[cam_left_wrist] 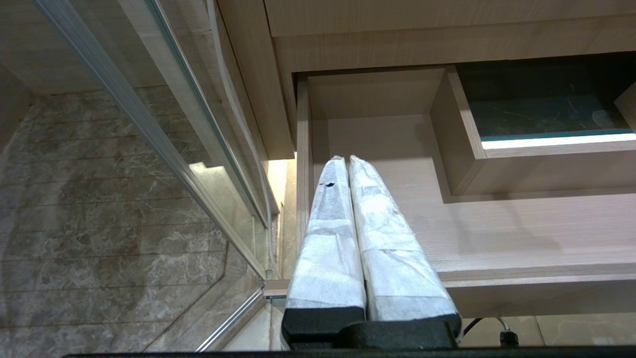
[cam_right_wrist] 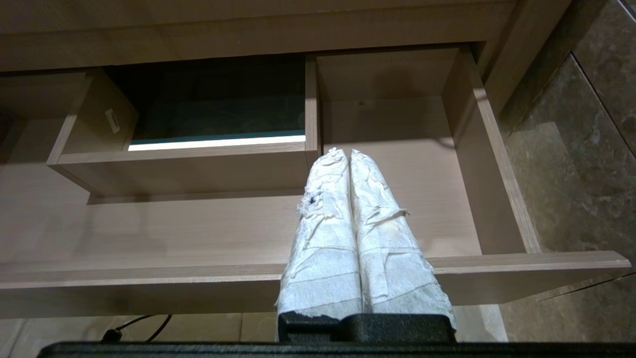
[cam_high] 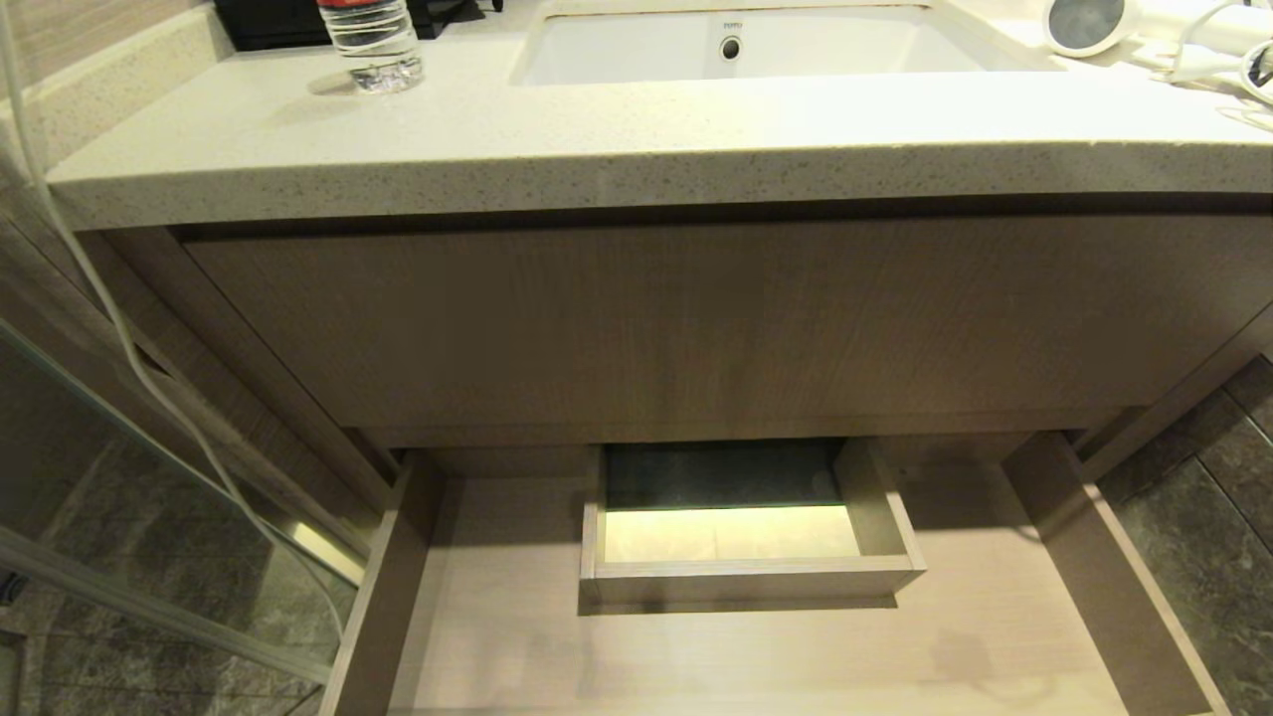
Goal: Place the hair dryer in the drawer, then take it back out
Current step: Pick up the hairdryer
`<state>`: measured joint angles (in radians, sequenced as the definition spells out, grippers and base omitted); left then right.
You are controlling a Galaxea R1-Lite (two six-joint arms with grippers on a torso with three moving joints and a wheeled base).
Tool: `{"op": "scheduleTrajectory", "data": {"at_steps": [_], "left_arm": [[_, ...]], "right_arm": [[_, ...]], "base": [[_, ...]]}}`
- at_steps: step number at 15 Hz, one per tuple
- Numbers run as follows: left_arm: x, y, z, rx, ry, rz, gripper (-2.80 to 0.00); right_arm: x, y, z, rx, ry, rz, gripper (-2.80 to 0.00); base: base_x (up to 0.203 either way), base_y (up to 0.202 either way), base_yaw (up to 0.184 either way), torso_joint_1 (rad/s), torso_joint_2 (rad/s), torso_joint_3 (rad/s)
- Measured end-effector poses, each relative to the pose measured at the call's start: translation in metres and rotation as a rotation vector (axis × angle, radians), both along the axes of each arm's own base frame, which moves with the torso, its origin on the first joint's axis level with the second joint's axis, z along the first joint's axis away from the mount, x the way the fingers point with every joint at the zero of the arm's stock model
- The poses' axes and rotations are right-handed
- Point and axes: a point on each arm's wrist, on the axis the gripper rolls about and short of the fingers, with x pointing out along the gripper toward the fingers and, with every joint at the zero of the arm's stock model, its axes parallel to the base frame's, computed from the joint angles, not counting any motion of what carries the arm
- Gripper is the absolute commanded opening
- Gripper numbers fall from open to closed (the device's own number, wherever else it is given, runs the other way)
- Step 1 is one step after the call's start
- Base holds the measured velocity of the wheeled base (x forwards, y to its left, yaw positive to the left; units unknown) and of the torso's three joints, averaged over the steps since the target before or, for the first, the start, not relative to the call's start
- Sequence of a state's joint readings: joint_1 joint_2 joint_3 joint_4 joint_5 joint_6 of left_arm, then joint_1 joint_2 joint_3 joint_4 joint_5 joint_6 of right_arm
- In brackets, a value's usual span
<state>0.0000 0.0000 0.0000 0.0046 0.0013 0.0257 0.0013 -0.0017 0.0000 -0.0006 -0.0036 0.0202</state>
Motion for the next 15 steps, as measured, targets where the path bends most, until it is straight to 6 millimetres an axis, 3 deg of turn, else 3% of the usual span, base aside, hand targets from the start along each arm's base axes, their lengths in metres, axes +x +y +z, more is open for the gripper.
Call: {"op": "scheduleTrajectory", "data": {"at_steps": [5, 11, 15], "left_arm": [[0.0, 0.0, -0.0001, 0.004, 0.001, 0.0, -2.8], [0.0, 0.0, -0.0002, 0.009, 0.002, 0.001, -2.8], [0.0, 0.0, -0.0003, 0.009, 0.003, 0.001, -2.8]], "right_arm": [[0.0, 0.0001, -0.0001, -0.025, 0.002, 0.005, -2.8], [0.0, 0.0001, -0.0001, -0.048, 0.001, 0.006, -2.8], [0.0, 0.0001, 0.0, -0.047, 0.001, 0.004, -2.8]], "base": [[0.0, 0.0, 0.0, 0.005, 0.0, 0.012], [0.0, 0.0, 0.0, 0.451, -0.15, 0.299], [0.0, 0.0, 0.0, 0.143, -0.05, 0.089]]}}
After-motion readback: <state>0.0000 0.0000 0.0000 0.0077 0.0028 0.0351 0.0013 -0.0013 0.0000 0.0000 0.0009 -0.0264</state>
